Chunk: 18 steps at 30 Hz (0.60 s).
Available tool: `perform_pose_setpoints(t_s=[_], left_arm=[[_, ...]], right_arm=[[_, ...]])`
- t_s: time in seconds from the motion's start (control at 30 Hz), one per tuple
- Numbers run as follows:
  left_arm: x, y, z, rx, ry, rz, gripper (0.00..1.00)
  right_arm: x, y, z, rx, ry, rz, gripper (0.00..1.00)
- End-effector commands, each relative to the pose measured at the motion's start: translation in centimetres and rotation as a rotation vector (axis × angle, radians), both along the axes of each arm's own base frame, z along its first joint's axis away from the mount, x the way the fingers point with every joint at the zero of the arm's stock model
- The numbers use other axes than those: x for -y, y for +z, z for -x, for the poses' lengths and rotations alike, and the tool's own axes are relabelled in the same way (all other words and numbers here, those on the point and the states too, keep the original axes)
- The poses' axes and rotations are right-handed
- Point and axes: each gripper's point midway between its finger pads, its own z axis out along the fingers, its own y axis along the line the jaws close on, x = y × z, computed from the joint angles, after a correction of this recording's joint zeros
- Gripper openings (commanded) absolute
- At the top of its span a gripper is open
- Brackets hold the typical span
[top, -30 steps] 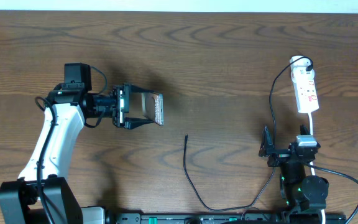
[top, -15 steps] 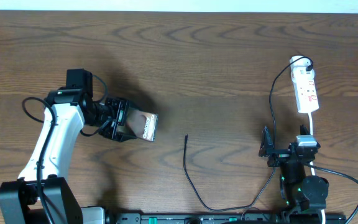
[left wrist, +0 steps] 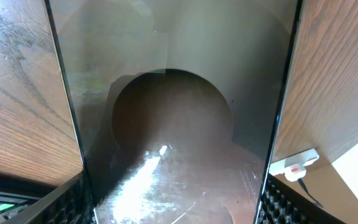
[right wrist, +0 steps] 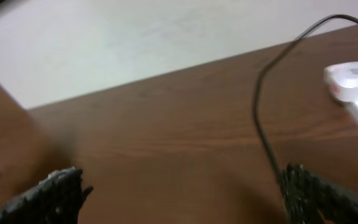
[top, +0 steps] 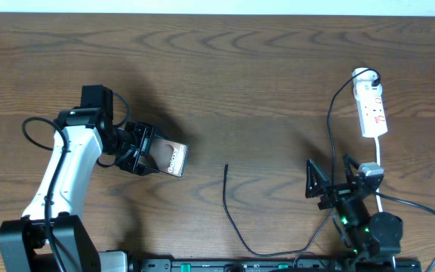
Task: Plug charger to phone and switch on socket
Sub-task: 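Move the right gripper toward the phone held by the left gripper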
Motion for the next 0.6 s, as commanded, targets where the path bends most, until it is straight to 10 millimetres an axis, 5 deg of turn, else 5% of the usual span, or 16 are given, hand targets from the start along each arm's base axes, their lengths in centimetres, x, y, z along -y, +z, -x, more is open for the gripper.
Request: perform_pose_setpoints(t_s=[0.0,0.2,0.57], left_arm=[[0.1,0.5,0.1,0.018,-0.008,0.003,0.08],[-0.5,0.1,0.1,0.014,-0.004,-0.041,0.07],[0.1,-0.3,0.2,-0.033,0.045,-0.074,0.07]], right_arm=[[-0.9,5.4,1.0,0.036,0.054,-0.043,0.99],[-3.4,9.1,0.3,-0.139,0.204,-0.086,0.99],[-11.9,8.3,-4.6,-0.610,0.704,-0.431,0.99]])
